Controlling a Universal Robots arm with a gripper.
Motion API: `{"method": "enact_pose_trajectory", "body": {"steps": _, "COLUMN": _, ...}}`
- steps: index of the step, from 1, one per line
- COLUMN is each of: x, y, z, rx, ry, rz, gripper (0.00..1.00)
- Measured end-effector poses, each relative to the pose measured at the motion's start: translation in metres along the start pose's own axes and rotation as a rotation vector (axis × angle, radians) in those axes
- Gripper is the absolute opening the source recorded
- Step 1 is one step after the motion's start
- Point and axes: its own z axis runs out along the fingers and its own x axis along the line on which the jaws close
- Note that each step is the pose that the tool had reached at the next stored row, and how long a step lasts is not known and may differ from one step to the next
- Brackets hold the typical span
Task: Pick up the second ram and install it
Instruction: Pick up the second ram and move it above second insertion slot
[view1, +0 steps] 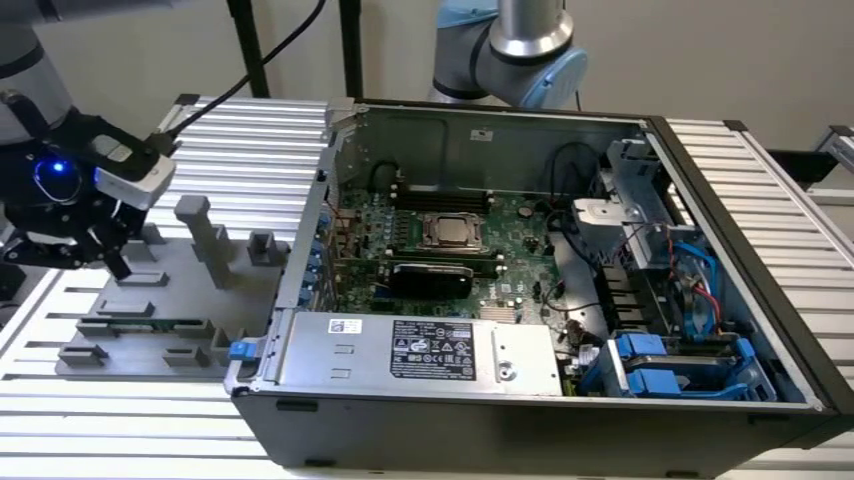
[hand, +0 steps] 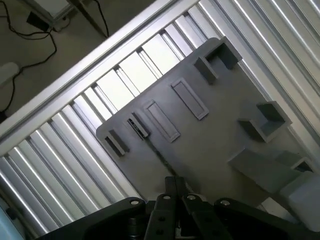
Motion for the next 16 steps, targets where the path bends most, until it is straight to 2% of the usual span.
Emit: {"method": "enact_pose_trajectory", "body": {"steps": 16, "x": 0.0, "y": -0.0006, "z": 0.0193, "rx": 0.0081, "ry": 0.0062, "rz": -0.291, "gripper": 0.0}}
